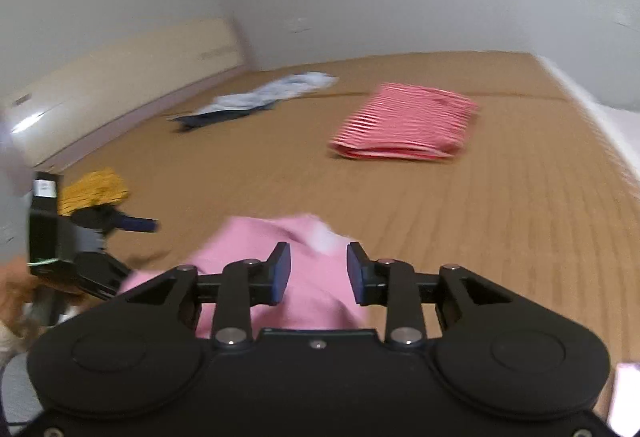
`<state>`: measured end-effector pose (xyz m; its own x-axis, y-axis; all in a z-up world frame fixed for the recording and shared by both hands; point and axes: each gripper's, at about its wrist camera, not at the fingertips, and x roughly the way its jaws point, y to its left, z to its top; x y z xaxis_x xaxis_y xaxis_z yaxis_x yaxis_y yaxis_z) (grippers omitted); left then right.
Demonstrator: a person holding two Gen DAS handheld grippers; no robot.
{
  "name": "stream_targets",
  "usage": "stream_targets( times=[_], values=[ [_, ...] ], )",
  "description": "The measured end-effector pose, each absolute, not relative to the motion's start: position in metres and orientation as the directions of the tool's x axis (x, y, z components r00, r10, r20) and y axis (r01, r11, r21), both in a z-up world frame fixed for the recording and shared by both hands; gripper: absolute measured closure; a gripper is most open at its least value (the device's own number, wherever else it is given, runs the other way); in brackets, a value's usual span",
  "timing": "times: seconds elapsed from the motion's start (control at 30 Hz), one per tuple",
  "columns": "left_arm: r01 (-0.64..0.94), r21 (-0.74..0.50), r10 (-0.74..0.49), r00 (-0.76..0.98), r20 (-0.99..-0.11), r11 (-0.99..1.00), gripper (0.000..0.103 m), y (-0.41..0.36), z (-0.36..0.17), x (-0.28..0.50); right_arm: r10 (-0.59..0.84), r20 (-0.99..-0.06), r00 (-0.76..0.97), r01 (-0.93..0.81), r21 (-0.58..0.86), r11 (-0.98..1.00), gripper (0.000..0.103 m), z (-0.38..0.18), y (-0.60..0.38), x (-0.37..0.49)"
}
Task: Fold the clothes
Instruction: 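Lower the pink shirt onto the mat and open the right gripper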
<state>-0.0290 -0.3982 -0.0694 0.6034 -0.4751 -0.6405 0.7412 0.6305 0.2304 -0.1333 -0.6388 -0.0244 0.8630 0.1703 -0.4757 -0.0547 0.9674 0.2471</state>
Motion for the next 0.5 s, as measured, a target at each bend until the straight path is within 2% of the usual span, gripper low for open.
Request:
stream_targets(
  times=[0.03, 0.1, 0.17, 0.27, 0.33, 0.43, 0.47, 0.5],
  values=[
    [0.742, 0.236, -0.474, 0.604, -0.641, 0.628, 0.0, -0.397, -0.069, -0.03, 0.198, -0.492, 0.848, -0.094, 0.229, 0.969, 0.068, -0.027, -0.63, -0.117],
    [0.745, 0.244, -0.473, 0.604, -0.642, 0.621, 0.0, -0.395, -0.068, -0.031, 0.256, -0.536, 0.805, -0.172, 0.203, 0.964, 0.057, -0.035, -0.61, -0.082],
    [0.745, 0.242, -0.472, 0.603, -0.643, 0.622, 0.0, -0.397, -0.069, -0.029, 0.284, -0.615, 0.735, -0.212, 0.189, 0.959, 0.056, -0.05, -0.591, -0.043],
    [0.747, 0.234, -0.475, 0.598, -0.646, 0.622, 0.0, -0.395, -0.068, -0.027, 0.218, -0.729, 0.649, -0.228, 0.087, 0.97, 0.049, -0.075, -0.568, -0.002],
    [0.744, 0.233, -0.473, 0.6, -0.646, 0.627, 0.0, -0.396, -0.068, -0.024, 0.195, -0.756, 0.625, -0.263, 0.031, 0.964, 0.046, -0.086, -0.557, 0.012],
    [0.741, 0.23, -0.473, 0.602, -0.643, 0.631, 0.0, -0.394, -0.066, -0.024, 0.159, -0.769, 0.619, -0.291, -0.037, 0.956, 0.048, -0.098, -0.547, 0.02],
    [0.741, 0.227, -0.475, 0.602, -0.641, 0.632, 0.0, -0.393, -0.064, -0.024, 0.144, -0.768, 0.624, -0.285, -0.052, 0.957, 0.054, -0.103, -0.545, 0.025],
    [0.741, 0.223, -0.479, 0.602, -0.639, 0.634, 0.0, -0.393, -0.063, -0.024, 0.129, -0.766, 0.63, -0.278, -0.067, 0.958, 0.066, -0.108, -0.544, 0.028]
  ],
)
